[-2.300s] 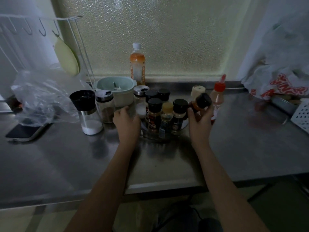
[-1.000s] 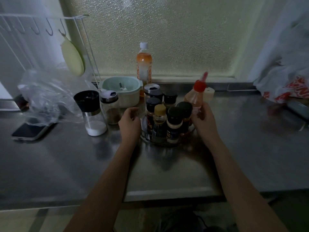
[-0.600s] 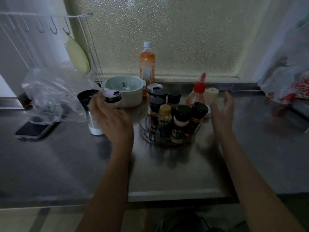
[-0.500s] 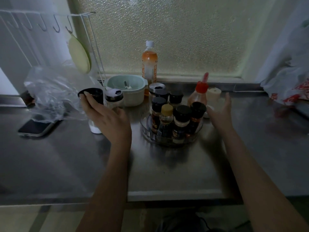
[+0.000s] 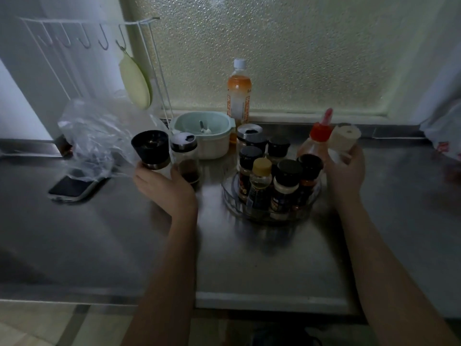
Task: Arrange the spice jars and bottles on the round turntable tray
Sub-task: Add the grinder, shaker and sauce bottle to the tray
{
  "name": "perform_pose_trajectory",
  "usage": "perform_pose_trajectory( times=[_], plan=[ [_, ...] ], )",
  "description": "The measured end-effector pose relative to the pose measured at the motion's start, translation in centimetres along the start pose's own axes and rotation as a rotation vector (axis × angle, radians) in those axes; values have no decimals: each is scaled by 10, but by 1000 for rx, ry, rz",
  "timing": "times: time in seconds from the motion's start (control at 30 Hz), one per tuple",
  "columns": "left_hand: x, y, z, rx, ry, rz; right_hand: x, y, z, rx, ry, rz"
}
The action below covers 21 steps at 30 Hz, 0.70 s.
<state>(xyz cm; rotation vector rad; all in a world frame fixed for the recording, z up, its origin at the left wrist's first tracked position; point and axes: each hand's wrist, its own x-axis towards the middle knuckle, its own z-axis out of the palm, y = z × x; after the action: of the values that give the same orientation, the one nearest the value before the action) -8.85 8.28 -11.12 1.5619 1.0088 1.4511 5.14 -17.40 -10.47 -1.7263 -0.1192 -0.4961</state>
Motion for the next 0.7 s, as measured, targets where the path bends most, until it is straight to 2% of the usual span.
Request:
perform_pose_trajectory(
  times=[0.07, 0.23, 0.33, 0.43, 0.57, 0.7],
  plan=[
    [-1, 5, -3, -49, 11, 43, 0, -8, -3, 65, -13, -45],
    [-10, 27, -16, -279, 29, 206, -7, -21, 0, 215, -185, -67],
    [-22, 38, -14, -374, -166, 266, -3, -12, 5, 248, -259, -8],
    [-30, 41, -4, -359, -366, 298, -2, 0, 9, 241, -383, 103],
    [-30, 36, 5, -337, -501, 267, -9, -4, 9, 286, -509, 151],
    [-28, 29, 12, -371, -637, 174, -11, -5, 13, 333, -501, 212]
  ],
)
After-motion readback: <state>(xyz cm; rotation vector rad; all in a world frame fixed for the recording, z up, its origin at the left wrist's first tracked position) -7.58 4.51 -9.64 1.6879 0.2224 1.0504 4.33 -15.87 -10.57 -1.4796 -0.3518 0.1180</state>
